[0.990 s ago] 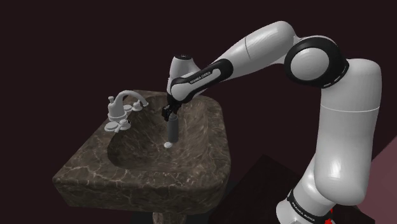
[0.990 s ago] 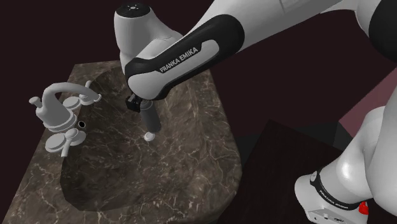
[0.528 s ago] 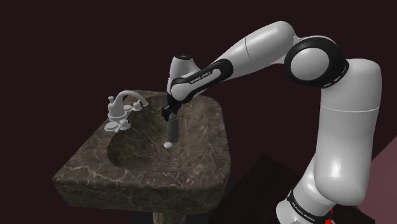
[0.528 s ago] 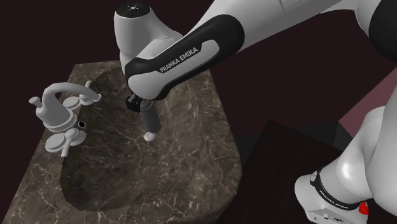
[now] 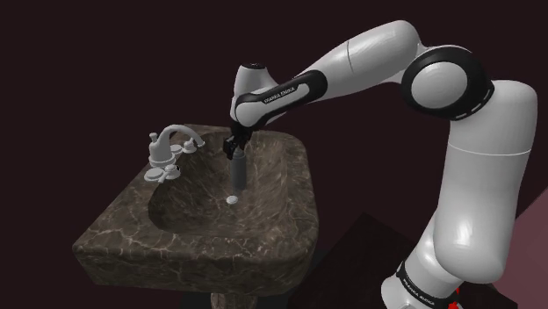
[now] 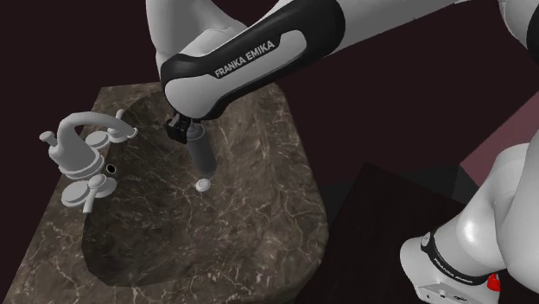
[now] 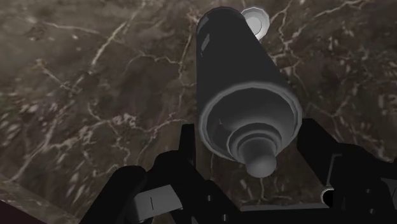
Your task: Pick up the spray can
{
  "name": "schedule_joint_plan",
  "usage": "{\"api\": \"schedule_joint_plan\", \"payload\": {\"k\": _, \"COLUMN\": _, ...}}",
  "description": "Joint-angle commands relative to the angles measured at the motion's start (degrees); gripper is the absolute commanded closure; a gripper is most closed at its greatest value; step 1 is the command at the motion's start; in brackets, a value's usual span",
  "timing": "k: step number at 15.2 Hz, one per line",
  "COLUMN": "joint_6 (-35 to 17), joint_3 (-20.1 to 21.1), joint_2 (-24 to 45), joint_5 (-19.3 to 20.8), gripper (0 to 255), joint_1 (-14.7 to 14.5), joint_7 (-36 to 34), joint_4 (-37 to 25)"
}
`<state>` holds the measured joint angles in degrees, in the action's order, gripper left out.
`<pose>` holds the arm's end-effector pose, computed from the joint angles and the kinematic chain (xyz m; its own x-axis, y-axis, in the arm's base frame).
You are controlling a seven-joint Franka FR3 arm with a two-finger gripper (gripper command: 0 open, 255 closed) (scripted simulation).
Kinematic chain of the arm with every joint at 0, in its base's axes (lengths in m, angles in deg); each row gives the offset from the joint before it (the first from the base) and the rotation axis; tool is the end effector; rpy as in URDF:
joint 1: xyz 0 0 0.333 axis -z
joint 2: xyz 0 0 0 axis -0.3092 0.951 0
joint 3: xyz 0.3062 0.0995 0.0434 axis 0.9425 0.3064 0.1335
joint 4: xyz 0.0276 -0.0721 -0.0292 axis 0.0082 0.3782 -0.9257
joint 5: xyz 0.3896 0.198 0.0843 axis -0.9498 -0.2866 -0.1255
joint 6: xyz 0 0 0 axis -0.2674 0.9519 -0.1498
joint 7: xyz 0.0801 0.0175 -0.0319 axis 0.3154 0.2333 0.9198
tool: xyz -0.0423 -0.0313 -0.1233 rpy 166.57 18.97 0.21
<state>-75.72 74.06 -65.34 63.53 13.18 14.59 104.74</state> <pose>0.6936 0.1154 0.3422 0.9386 0.2481 0.2396 0.2469 -0.9684 0.0355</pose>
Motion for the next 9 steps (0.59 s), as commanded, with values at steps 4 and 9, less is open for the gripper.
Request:
{"api": "schedule_joint_plan", "payload": {"k": 4, "joint_6": 3.44, "joint_3": 0.13, "joint_2": -1.58, "joint_5": -0.28, "gripper": 255, "joint_1": 0.02, "joint_7": 0.17, "joint_4": -1.86}}
{"api": "schedule_joint_plan", "payload": {"k": 9, "joint_6": 5.6, "joint_3": 0.18, "joint_2": -2.43, "joint_5": -0.45, "gripper": 255, "joint_1": 0.04, "joint_7": 0.31, "joint_4": -3.18}}
